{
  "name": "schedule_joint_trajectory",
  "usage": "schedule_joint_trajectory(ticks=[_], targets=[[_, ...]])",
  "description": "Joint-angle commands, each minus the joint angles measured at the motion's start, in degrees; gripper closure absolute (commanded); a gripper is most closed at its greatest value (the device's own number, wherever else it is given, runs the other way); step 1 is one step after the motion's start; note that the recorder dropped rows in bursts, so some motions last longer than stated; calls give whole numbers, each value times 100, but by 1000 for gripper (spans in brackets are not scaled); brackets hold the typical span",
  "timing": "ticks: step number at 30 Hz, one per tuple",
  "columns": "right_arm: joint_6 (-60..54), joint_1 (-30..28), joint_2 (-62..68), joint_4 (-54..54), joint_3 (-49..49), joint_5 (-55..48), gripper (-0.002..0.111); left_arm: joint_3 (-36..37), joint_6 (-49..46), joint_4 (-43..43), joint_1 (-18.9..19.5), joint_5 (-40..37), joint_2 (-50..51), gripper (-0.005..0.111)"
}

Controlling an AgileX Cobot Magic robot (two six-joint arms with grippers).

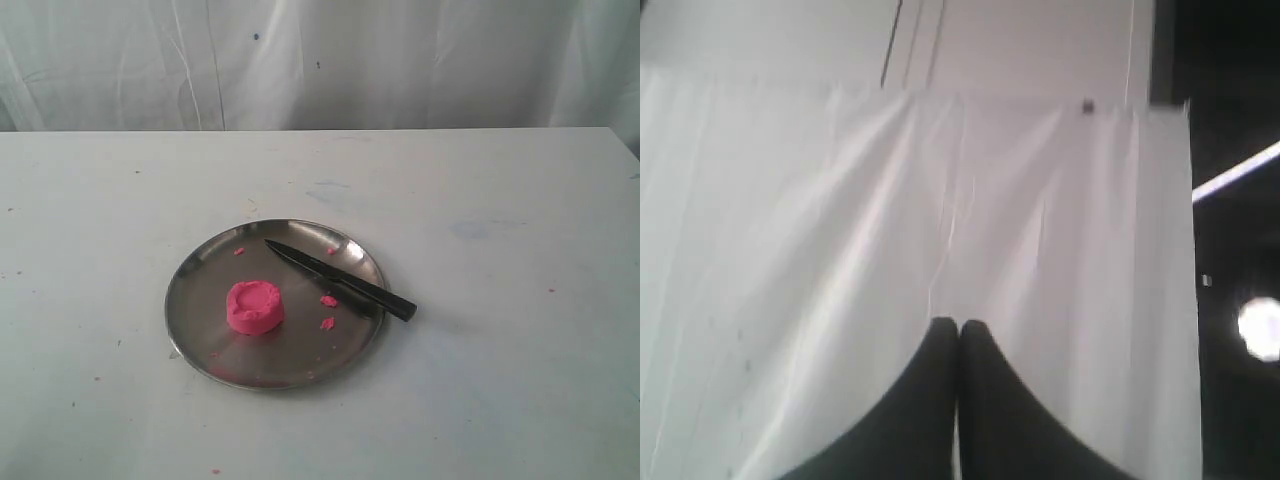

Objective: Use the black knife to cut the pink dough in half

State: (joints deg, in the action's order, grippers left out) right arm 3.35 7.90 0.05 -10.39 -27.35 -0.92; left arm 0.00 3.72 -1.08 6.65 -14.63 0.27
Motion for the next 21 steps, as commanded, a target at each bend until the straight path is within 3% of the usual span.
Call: schedule_joint_trajectory(ticks=[1,8,14,18,21], targets=[[-210,-37,53,-35,215,-1894,108,0,27,58,-22,7,-27,107],[-223,229,1078,490,26,-3842,108,0,27,58,-22,7,-27,107],[-676,710,2990,1039,-319,-4806,108,0,27,58,-22,7,-27,107],[-2380,1169,5336,2901,-853,-5144,108,0,27,58,-22,7,-27,107],[-2999,1360,6795,3636,-1560,-5299,108,0,27,58,-22,7,-27,107]])
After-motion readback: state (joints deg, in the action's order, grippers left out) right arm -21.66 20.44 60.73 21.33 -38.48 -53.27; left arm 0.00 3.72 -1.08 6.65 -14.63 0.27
